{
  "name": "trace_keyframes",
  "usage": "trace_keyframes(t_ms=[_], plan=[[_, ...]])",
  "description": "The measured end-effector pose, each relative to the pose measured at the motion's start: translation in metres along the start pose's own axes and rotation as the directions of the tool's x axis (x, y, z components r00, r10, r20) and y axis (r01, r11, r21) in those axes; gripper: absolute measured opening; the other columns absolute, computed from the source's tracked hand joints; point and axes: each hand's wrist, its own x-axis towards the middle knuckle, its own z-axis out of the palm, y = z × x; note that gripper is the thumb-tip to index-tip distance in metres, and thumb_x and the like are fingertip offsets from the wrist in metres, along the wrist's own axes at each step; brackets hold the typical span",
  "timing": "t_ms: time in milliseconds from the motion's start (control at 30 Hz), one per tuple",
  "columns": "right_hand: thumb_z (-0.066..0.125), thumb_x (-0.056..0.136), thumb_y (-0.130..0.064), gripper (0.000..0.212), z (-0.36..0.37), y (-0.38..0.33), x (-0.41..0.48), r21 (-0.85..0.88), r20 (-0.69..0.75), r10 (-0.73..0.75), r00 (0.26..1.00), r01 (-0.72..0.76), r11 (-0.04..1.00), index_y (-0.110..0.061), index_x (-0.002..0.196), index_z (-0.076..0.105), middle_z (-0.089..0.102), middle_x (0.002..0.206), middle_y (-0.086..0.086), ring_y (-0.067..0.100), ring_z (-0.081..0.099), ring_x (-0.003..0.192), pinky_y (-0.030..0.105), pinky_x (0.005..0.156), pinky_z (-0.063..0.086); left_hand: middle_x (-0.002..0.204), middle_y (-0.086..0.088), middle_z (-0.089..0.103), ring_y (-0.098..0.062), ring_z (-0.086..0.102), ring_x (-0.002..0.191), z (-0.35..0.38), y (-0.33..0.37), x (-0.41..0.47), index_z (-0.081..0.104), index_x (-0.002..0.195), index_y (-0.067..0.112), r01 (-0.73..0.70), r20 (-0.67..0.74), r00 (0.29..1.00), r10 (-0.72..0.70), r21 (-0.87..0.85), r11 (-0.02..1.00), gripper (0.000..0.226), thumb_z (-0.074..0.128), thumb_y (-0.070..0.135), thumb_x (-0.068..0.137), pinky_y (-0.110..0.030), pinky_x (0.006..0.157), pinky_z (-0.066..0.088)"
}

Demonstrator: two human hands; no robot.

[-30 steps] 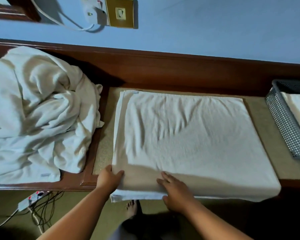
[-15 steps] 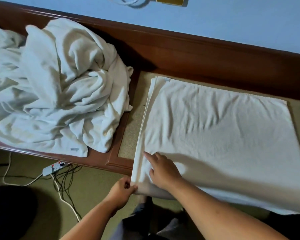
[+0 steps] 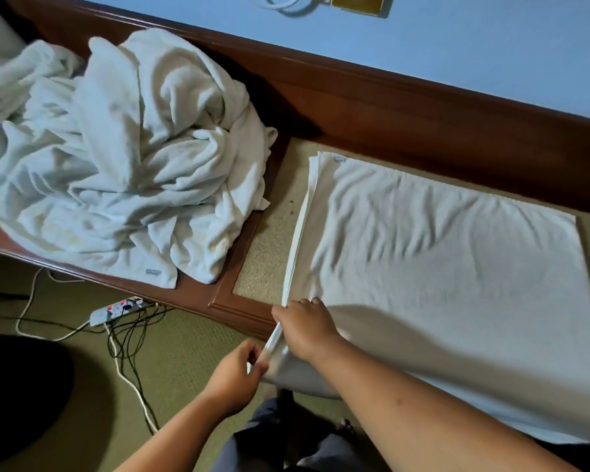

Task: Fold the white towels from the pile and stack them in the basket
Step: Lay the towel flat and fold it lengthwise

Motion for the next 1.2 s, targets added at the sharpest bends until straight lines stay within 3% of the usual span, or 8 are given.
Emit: trace_keyframes(t_ms=[100, 300, 433, 533, 633, 767, 1033, 1200], plan=[[0.050, 0.088, -0.005, 0.022, -0.001, 0.026, -0.025, 0.008, -0.105, 0.037, 0.994, -0.036, 0.999, -0.018, 0.103, 0.059, 0.066, 0.101, 0.009, 0.035, 0.060, 0.099, 0.040, 0.086, 0.038, 0.070, 0.006, 0.061, -0.009, 0.058, 0.069, 0.018, 0.032, -0.012, 0.047, 0.078, 0.024, 0.029, -0.049, 0.998, -0.028, 0.029, 0.999, 0.018, 0.056, 0.039, 0.082, -0.036, 0.075, 0.047], [0.046, 0.089, -0.007, 0.032, 0.015, 0.118, -0.116, 0.150, -0.169, 0.346, 0.923, -0.323, 0.934, -0.023, 0.107, 0.066, 0.071, 0.106, 0.001, 0.028, 0.063, 0.102, 0.036, 0.088, 0.039, 0.080, 0.005, 0.065, -0.021, 0.062, 0.081, 0.106, 0.132, -0.031, 0.047, 0.083, 0.024, -0.070, 0.103, 0.993, 0.051, 0.184, 0.981, 0.020, 0.054, 0.043, 0.087, -0.036, 0.081, 0.047], [0.042, 0.091, -0.010, 0.032, 0.037, 0.188, -0.208, 0.264, -0.013, 0.683, 0.730, -0.657, 0.707, -0.028, 0.108, 0.062, 0.069, 0.113, -0.003, 0.024, 0.061, 0.109, 0.033, 0.092, 0.041, 0.111, -0.010, 0.073, -0.028, 0.064, 0.111, 0.163, 0.152, -0.026, 0.063, 0.114, 0.011, 0.011, 0.428, 0.889, -0.164, 0.338, 0.941, 0.059, 0.042, 0.063, 0.095, -0.036, 0.097, 0.050], [0.043, 0.097, -0.022, 0.024, 0.059, 0.220, -0.262, 0.405, 0.066, 0.782, 0.620, -0.733, 0.547, -0.030, 0.113, 0.059, 0.067, 0.116, 0.001, 0.028, 0.062, 0.108, 0.033, 0.086, 0.048, 0.130, -0.019, 0.065, -0.032, 0.061, 0.121, 0.182, 0.139, -0.018, 0.052, 0.136, -0.002, 0.276, 0.293, 0.895, -0.336, 0.229, 0.934, 0.087, 0.044, 0.072, 0.091, -0.034, 0.100, 0.048], [0.056, 0.096, -0.033, 0.033, 0.080, 0.233, -0.287, 0.497, 0.150, 0.784, 0.602, -0.732, 0.467, -0.029, 0.129, 0.051, 0.062, 0.126, 0.001, 0.026, 0.060, 0.116, 0.037, 0.088, 0.051, 0.142, -0.022, 0.053, -0.038, 0.056, 0.127, 0.187, 0.133, -0.008, 0.036, 0.148, 0.002, 0.376, 0.144, 0.919, -0.368, -0.034, 0.926, 0.096, 0.072, 0.061, 0.081, -0.042, 0.101, 0.047], [0.064, 0.092, -0.038, 0.053, 0.103, 0.235, -0.291, 0.620, 0.251, 0.789, 0.561, -0.719, 0.314, -0.026, 0.140, 0.045, 0.058, 0.135, 0.001, 0.023, 0.057, 0.121, 0.036, 0.097, 0.048, 0.103, -0.016, 0.073, -0.022, 0.064, 0.072, 0.199, 0.136, 0.004, 0.067, 0.111, 0.008, 0.332, 0.221, 0.934, -0.280, -0.248, 0.910, 0.060, 0.082, 0.052, 0.074, -0.028, 0.056, 0.051], [0.071, 0.086, -0.033, 0.026, 0.118, 0.241, -0.272, 0.762, 0.462, 0.736, 0.495, -0.647, -0.044, -0.016, 0.105, 0.063, 0.065, 0.102, 0.004, 0.021, 0.063, 0.092, 0.029, 0.072, 0.049, 0.093, -0.003, 0.075, -0.021, 0.071, 0.087, 0.208, 0.138, -0.016, 0.069, 0.099, 0.014, 0.196, 0.184, 0.969, -0.167, -0.155, 0.968, 0.053, 0.072, 0.052, 0.062, -0.042, 0.083, 0.059], [0.091, 0.050, -0.065, 0.091, 0.199, 0.248, -0.252, 0.803, 0.593, 0.474, 0.651, -0.522, -0.287, -0.021, 0.125, 0.064, 0.072, 0.115, -0.001, 0.021, 0.070, 0.104, 0.042, 0.094, 0.056, 0.088, 0.000, 0.071, -0.022, 0.067, 0.080, 0.197, 0.135, -0.040, 0.063, 0.102, 0.017, 0.150, 0.149, 0.979, -0.136, -0.085, 0.985, 0.049, 0.064, 0.058, 0.075, -0.039, 0.074, 0.055]])
